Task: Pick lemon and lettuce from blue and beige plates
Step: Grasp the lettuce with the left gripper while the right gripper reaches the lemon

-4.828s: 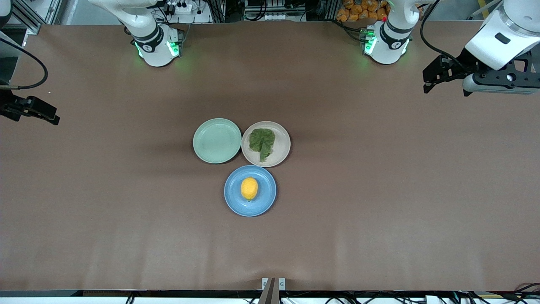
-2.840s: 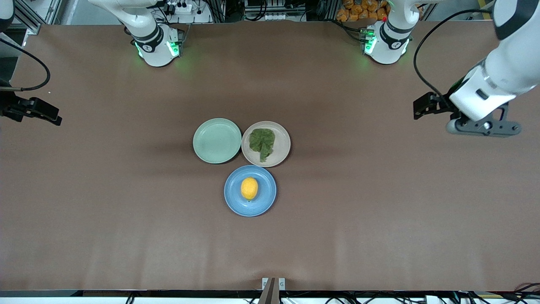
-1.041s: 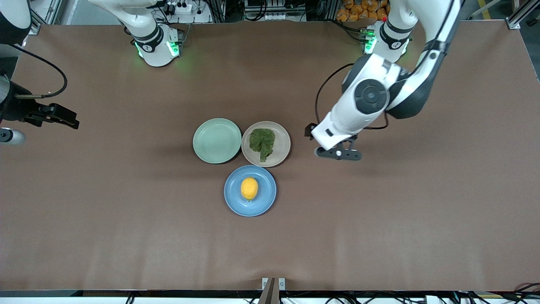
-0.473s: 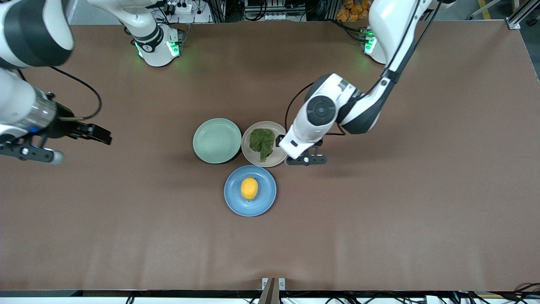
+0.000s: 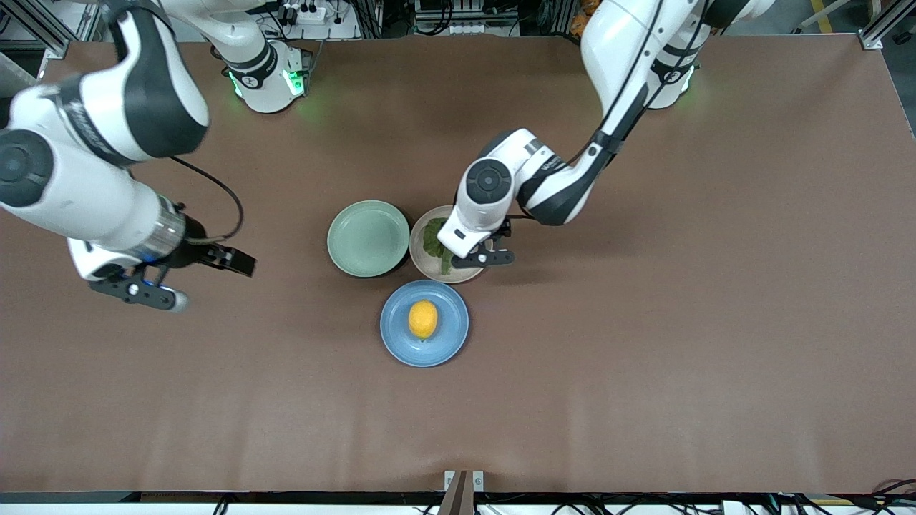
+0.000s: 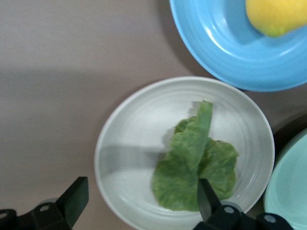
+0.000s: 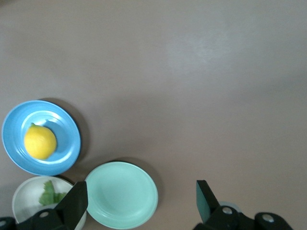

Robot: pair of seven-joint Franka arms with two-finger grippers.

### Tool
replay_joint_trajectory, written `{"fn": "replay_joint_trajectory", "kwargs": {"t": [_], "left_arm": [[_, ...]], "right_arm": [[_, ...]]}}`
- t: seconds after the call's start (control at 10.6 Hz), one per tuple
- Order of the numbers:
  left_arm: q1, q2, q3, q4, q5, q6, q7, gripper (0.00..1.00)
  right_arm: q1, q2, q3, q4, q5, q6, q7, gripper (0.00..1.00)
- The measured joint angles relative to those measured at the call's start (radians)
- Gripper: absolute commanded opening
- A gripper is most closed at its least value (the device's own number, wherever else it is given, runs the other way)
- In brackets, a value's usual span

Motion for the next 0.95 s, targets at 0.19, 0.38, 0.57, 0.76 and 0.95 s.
{"fn": "replay_joint_trajectory", "kwargs": {"t": [0.19,0.38,0.57,0.76,0.95], "left_arm": [[-0.033,0.045,0.002,0.001,0.031,0.064,-0.049,1.0],[-0.067,0.073,0.018,0.003,0.034,0.082,-0.065,1.0],[-0.106,0.089,0.048,0.005,0.034,0.106,-0.065,1.0],[-0.134,0.101,0.066,0.007,0.034,0.126,-0.065,1.0],[-0.149,0.107,0.069,0.01,0.034,0.134,-0.065,1.0]], "right_arm": [[0.034,0.055,0.014,-0.002,0.001,0.068,0.074,1.0],[0.08,0.116,0.019,-0.003,0.003,0.159,0.137,1.0],[0.114,0.191,0.033,-0.006,0.003,0.292,0.209,1.0],[0.139,0.256,0.035,-0.006,0.003,0.404,0.264,1.0],[0.158,0.297,0.036,-0.005,0.003,0.489,0.307,1.0]]}}
